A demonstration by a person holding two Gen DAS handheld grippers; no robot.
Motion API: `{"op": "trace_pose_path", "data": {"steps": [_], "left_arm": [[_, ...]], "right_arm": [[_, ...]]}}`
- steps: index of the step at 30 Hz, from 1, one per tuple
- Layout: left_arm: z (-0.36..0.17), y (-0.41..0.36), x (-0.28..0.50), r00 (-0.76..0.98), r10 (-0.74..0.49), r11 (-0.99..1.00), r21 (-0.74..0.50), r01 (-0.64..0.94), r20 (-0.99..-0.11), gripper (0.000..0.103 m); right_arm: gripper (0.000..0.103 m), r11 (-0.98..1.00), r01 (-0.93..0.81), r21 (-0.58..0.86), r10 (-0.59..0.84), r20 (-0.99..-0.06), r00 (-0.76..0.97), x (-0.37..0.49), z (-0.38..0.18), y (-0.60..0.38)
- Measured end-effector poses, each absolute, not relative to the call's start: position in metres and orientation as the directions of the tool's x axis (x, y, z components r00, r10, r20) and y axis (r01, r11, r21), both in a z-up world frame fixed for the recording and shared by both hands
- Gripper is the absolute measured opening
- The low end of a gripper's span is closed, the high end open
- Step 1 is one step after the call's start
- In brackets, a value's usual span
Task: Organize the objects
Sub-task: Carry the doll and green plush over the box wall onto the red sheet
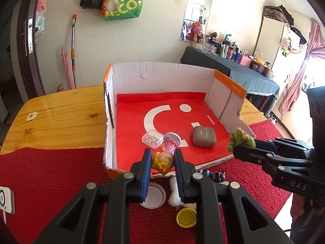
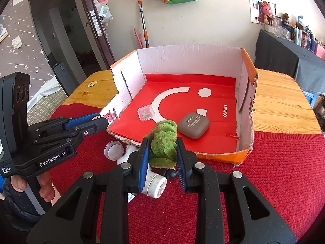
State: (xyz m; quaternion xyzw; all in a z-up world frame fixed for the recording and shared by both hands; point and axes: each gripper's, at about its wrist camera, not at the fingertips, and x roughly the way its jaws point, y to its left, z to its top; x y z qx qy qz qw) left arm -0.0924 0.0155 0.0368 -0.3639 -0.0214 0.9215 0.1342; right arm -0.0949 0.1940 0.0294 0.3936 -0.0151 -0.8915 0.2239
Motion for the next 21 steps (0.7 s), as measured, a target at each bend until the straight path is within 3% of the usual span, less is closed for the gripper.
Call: {"op": "trace_pose_path", "data": {"steps": [21], "left_arm": [[0.009,0.024,-0.138,-0.609,0.276,-0.954,-0.138,-0.265,-0.744,0.023]], "right_arm": [[0.024,-0.886,0.390,0.252,-0.426,-0.776,-0.466,-0.147,-0.002,0.182]]}}
